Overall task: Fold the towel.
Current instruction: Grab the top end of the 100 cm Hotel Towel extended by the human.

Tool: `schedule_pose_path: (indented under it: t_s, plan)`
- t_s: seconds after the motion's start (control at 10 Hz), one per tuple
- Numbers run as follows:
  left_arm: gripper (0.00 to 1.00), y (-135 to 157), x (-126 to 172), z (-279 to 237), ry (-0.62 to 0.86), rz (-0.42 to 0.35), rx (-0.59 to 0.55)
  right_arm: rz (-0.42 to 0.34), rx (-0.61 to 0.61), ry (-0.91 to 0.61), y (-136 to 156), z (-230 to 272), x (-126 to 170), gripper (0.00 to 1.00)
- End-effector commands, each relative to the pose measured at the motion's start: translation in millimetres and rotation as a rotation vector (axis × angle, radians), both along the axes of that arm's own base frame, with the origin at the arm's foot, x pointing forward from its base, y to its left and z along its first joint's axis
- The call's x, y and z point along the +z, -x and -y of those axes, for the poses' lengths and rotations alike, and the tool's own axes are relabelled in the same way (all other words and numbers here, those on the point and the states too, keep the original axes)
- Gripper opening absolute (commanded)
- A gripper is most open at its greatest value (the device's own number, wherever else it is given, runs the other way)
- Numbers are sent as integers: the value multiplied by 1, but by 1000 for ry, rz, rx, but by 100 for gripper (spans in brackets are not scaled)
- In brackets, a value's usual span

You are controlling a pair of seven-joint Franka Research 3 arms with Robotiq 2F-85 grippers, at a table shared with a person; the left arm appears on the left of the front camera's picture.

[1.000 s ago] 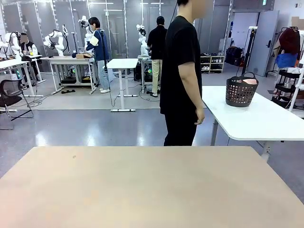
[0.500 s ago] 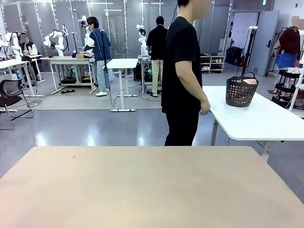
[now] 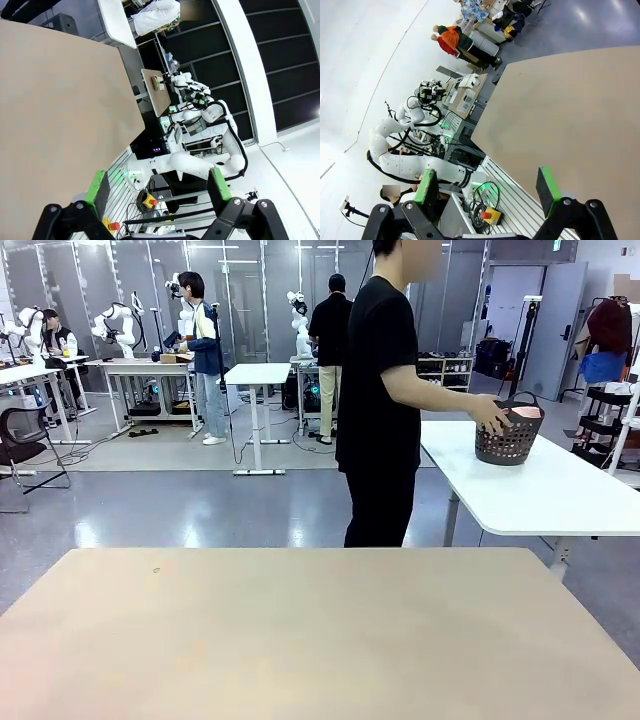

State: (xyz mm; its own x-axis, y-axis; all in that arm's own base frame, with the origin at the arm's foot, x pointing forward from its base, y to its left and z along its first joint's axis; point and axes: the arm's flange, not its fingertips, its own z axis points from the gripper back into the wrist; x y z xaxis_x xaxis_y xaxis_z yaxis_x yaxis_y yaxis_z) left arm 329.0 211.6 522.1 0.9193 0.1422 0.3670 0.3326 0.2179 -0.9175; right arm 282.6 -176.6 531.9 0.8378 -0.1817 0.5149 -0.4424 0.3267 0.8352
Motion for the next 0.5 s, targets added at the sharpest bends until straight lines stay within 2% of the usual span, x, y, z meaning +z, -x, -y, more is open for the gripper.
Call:
schedule_pose_path:
  t_s: [0.0,0.4]
  plan:
    - [100,1,0,-1,8,12,-15,29,4,-10,-1,1,1,100]
    - [100,1,0,-1,8,12,-15,29,4,-10,-1,1,1,100]
